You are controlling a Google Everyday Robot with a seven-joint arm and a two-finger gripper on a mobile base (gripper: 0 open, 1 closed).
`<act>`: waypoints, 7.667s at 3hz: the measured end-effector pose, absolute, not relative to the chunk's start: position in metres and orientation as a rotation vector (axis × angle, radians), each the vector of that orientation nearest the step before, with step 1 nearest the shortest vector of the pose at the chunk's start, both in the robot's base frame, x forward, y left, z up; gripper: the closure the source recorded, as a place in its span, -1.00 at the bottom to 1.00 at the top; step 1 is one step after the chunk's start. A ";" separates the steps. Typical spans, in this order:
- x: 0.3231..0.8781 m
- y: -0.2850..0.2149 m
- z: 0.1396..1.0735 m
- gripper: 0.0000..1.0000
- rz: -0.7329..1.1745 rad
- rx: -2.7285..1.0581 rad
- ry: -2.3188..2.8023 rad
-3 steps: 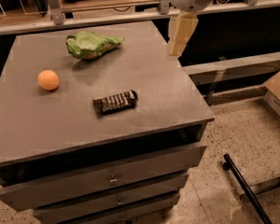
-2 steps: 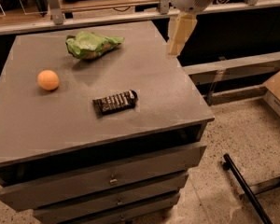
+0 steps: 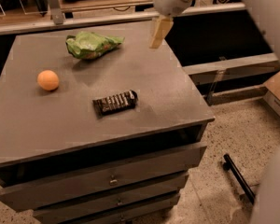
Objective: Move green rice chip bag near rxbar chocolate
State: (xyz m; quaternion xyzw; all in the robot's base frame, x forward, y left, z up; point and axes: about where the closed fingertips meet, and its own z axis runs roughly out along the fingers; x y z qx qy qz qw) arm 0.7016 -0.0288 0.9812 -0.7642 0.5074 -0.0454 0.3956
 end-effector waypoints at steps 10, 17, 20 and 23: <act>0.786 0.143 0.882 -0.50 0.237 -2.019 0.956; 0.787 0.033 0.962 1.00 0.033 -1.763 1.051; 0.757 0.028 0.973 1.00 -0.047 -1.795 1.052; 0.627 0.068 0.958 1.00 0.142 -1.915 0.791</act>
Offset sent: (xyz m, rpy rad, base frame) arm 0.0902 0.0906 -0.0556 0.1553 0.0073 0.2078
